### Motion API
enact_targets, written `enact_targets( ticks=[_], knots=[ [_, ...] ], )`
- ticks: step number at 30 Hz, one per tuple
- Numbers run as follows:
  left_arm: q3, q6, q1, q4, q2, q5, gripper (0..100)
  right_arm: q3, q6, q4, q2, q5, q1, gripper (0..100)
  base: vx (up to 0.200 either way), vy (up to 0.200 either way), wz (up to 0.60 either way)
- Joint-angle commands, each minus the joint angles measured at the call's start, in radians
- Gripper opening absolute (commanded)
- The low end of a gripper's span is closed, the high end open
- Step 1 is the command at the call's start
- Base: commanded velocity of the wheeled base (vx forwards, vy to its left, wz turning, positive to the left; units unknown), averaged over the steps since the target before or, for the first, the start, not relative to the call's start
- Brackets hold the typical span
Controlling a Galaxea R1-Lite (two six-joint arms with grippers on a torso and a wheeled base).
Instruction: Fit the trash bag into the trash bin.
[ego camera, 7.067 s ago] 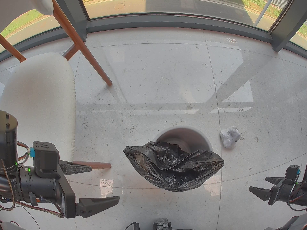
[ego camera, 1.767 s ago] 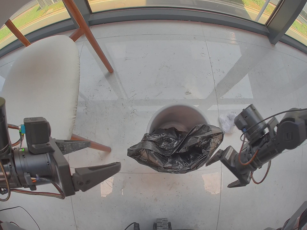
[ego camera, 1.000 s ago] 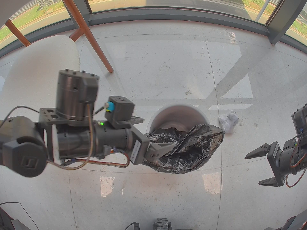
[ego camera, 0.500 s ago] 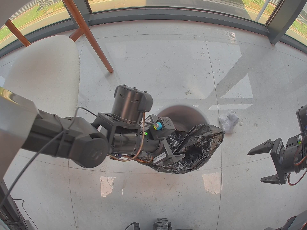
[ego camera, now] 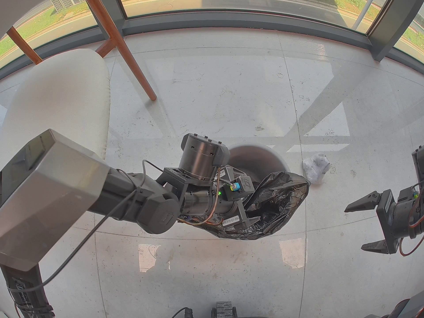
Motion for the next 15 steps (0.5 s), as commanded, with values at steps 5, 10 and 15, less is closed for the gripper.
enact_targets(
  ticks=[5,10,15],
  knots=[
    [-0.010,0.002,0.020,-0.006,0.075,0.002,100,0.001,0.000,0.000,-0.009,0.000,0.000,100,0.000,0.000,0.00],
    [-0.047,0.002,0.020,-0.006,0.121,0.003,100,0.002,0.002,0.000,-0.009,0.000,-0.001,100,0.000,0.000,0.00],
    [-0.056,0.007,0.021,-0.004,0.162,0.002,100,0.002,0.002,0.000,-0.009,0.000,-0.001,100,0.000,0.000,0.00]
  ],
)
